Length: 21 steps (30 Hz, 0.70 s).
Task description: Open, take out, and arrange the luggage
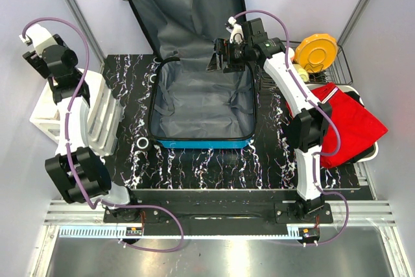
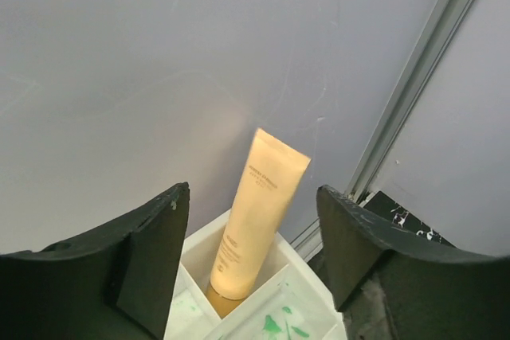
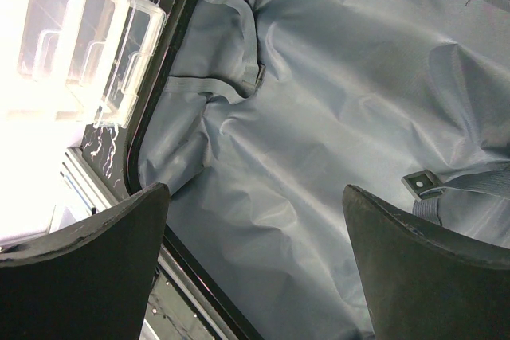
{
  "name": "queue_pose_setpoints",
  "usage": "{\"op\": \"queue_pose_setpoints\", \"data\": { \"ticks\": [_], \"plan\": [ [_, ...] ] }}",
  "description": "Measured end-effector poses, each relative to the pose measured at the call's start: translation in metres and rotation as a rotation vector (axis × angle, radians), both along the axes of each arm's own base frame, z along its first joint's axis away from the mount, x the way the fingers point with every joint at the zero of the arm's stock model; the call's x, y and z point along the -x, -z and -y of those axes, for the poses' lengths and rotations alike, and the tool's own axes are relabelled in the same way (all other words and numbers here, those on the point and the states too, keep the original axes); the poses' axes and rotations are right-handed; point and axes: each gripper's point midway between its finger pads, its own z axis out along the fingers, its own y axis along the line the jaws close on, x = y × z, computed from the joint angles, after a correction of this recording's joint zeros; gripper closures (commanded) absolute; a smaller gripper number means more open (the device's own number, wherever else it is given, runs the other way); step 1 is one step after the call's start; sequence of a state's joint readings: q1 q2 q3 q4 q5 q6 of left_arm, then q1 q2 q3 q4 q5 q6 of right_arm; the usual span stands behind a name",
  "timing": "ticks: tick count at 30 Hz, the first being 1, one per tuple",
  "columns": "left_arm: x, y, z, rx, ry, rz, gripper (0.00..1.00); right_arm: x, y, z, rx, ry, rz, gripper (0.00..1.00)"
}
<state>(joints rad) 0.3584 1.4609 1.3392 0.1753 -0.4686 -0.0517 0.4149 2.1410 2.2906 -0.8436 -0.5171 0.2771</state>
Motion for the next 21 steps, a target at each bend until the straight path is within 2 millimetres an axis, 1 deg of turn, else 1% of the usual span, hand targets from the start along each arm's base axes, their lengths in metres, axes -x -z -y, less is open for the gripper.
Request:
{"op": "queue_pose_setpoints", "data": {
  "ticks": [2,3,6,10,12,13,16,19,21],
  "plan": [
    [0.001,0.0,0.001,0.006,0.003,0.002,0.16,0.0,0.0,0.0,0.0,0.0,0.0,0.02],
    [0.002,-0.001,0.002,0.009,0.007,0.006,0.02,0.0,0.0,0.0,0.0,0.0,0.0,0.01],
    [0.012,-0.007,0.008,0.017,0.015,0.017,0.01,0.0,0.0,0.0,0.0,0.0,0.0,0.01],
    [0.033,-0.03,0.021,0.027,0.038,0.059,0.01,0.0,0.0,0.0,0.0,-0.001,0.001,0.0],
    [0.044,-0.041,0.031,0.026,0.067,0.072,0.01,0.0,0.0,0.0,0.001,-0.003,0.004,0.0],
    [0.05,-0.046,0.037,0.025,0.086,0.074,0.01,0.0,0.0,0.0,0.003,-0.006,0.007,0.0],
    [0.059,-0.053,0.058,0.031,0.169,0.05,0.01,0.0,0.0,0.0,0.005,-0.019,0.015,0.0],
    [0.057,-0.056,0.084,0.048,0.3,0.003,0.01,-0.001,0.0,0.002,0.013,-0.028,0.03,0.0],
    [0.052,-0.049,0.106,0.071,0.41,-0.043,0.01,-0.002,0.0,0.004,0.02,-0.031,0.042,0.0]
  ]
}}
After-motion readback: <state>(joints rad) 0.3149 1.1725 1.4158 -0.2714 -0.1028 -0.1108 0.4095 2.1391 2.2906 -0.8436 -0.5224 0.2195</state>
